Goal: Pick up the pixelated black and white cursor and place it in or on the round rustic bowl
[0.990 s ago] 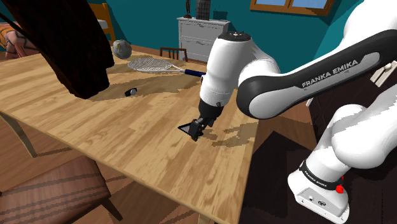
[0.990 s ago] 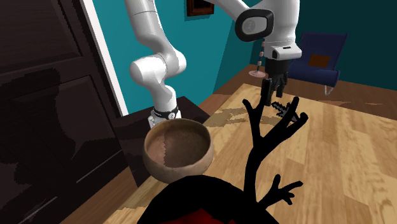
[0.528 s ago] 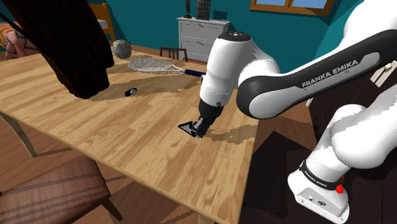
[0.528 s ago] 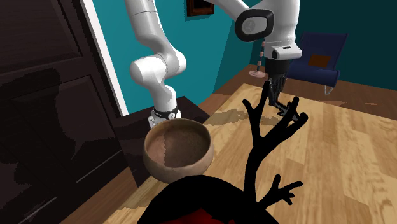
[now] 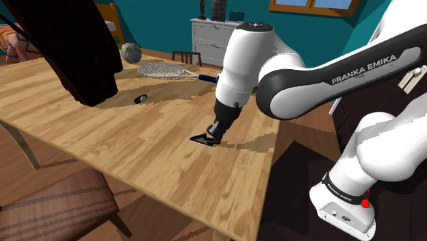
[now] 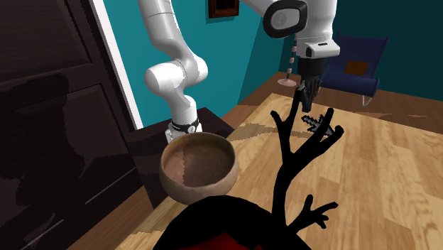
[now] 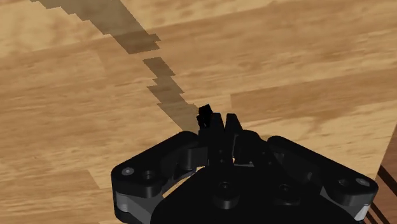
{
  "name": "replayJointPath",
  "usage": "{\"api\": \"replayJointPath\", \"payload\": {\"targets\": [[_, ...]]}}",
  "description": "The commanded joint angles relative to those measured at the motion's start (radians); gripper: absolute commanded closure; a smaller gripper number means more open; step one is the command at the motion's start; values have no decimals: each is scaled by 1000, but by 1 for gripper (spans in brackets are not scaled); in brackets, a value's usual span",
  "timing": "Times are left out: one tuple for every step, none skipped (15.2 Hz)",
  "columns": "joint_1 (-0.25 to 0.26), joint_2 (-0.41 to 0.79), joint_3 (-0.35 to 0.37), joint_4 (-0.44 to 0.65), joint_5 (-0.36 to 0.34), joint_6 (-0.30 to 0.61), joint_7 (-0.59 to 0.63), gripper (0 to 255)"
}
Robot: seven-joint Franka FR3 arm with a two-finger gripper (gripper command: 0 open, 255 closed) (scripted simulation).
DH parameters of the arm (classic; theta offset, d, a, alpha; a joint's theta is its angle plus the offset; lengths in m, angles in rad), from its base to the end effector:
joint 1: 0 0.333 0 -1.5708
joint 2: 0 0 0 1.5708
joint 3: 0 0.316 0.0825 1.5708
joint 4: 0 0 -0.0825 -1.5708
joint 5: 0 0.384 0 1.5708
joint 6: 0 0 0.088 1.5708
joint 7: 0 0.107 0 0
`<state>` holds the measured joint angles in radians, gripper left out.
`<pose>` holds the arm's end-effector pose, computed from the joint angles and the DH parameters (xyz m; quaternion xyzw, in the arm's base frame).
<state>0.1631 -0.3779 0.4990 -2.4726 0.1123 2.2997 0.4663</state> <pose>0.3486 0.2795 0.4289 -0.9940 -0.0559 -0.0942 0.0065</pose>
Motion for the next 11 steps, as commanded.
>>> {"api": "replayJointPath", "payload": {"targets": [[1,-10,-5,17,2,-28,-4,255],[2,-16,-8,26,4,-42,-6,255],[3,-13,-6,13,4,-26,-4,255],[3,-13,-6,13,4,-26,-4,0],[-33,64,58,83,-143,-69,-2,0],[-69,143,129,150,-296,-117,5,0],[-94,228,196,212,-456,-174,16,0],[-89,229,191,213,-458,-175,17,0],[-90,237,188,206,-466,-163,23,0],[-92,245,187,200,-475,-151,28,0],[-95,252,187,193,-484,-140,34,0]]}}
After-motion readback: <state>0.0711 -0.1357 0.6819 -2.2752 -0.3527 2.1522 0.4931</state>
